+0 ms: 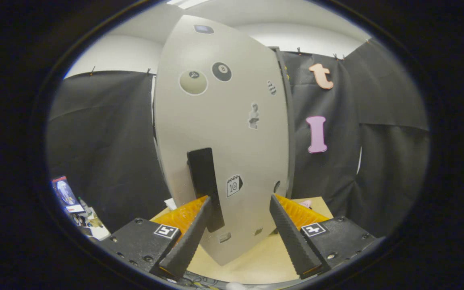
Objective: Open the shoe cabinet door, grab the shoes and put them into the shoe cabinet, then close the shoe cabinet door.
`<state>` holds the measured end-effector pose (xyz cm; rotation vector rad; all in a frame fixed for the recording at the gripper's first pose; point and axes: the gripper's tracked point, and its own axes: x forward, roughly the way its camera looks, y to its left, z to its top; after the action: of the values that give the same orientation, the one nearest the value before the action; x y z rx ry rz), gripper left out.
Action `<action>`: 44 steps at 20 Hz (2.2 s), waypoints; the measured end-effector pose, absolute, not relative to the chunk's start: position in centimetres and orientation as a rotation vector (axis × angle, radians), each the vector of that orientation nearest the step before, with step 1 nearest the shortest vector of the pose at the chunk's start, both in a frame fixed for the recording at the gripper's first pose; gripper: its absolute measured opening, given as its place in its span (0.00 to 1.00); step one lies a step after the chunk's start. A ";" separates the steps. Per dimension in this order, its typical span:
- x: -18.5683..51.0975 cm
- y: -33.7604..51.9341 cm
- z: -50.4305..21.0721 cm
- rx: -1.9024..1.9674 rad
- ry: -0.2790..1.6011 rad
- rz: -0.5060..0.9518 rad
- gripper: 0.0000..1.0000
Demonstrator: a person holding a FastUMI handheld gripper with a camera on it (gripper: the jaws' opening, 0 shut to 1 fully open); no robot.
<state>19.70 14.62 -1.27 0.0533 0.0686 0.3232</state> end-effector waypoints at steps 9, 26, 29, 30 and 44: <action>20.0 18.0 -2.0 0.064 0.079 0.309 0.97; 10.5 12.4 4.7 0.033 -0.054 0.091 0.98; 8.2 11.0 3.9 0.059 -0.045 0.043 0.98; 7.5 10.9 3.6 0.069 -0.038 0.036 0.98; 3.7 10.1 3.8 0.058 -0.067 -0.037 0.98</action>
<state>3.66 10.06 3.81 0.0577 -0.0666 -0.0369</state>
